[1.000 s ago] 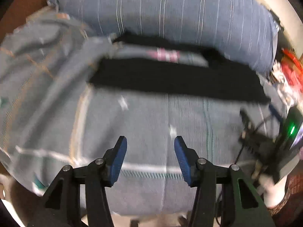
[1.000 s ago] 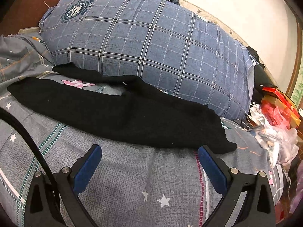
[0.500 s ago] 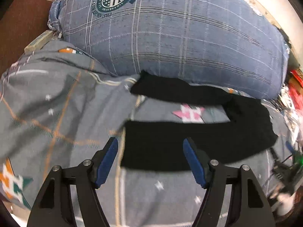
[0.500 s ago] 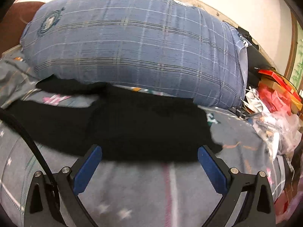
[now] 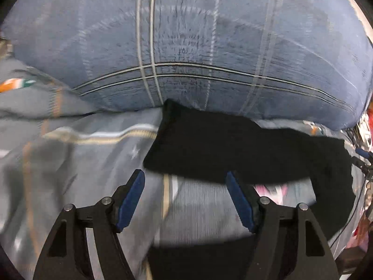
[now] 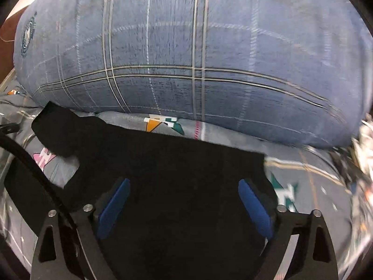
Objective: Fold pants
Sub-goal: 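Lower both grippers onto the black pants and close on the fabric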
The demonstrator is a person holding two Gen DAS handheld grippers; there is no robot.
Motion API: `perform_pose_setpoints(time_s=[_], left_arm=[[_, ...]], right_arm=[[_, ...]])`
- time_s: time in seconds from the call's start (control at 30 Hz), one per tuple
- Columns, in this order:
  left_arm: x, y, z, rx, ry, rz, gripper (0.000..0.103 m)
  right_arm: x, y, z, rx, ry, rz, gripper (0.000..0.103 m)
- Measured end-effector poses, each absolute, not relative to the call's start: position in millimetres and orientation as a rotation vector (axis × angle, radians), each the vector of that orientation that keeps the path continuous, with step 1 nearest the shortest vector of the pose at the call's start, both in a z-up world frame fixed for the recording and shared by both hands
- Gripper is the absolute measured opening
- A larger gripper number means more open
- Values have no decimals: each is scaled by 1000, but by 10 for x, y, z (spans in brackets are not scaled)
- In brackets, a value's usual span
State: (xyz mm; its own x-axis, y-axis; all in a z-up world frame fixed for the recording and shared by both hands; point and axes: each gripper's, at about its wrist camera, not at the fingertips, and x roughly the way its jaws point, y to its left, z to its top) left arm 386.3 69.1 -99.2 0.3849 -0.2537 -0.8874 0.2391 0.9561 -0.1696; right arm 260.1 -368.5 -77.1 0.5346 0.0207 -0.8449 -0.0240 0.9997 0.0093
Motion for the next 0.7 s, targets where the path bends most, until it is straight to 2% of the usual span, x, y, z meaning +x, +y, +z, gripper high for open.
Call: perform_pose_setpoints(time_s=[0.2, 0.47, 0.53, 0.57, 0.6, 0.63, 0.67, 0.7], left_arm=[[4494, 525, -1283, -14, 1153, -333, 72], [4809, 296, -1608, 87, 1177, -361, 72], [4828, 291, -1601, 63, 1174, -380, 52], [4823, 294, -1577, 46, 1168, -401, 22], [4837, 305, -1570, 26, 1173, -419, 14], [4839, 302, -1551, 20, 1170, -422, 12], [4839, 298, -1534, 24, 1164, -425, 10], [4824, 298, -1512, 28, 1155, -423, 10]], right_arm=[[3260, -3597, -1073, -65, 1111, 137, 90], [3725, -3581, -1484, -82, 1205, 206, 89], [3767, -3626, -1599, -48, 1225, 207, 89], [3774, -3666, -1629, 1, 1212, 214, 90], [3792, -3692, -1646, 21, 1200, 217, 90], [3778, -3695, -1647, 25, 1191, 222, 87], [3756, -3698, -1634, 30, 1184, 235, 76], [3734, -3688, -1610, 42, 1175, 249, 49]])
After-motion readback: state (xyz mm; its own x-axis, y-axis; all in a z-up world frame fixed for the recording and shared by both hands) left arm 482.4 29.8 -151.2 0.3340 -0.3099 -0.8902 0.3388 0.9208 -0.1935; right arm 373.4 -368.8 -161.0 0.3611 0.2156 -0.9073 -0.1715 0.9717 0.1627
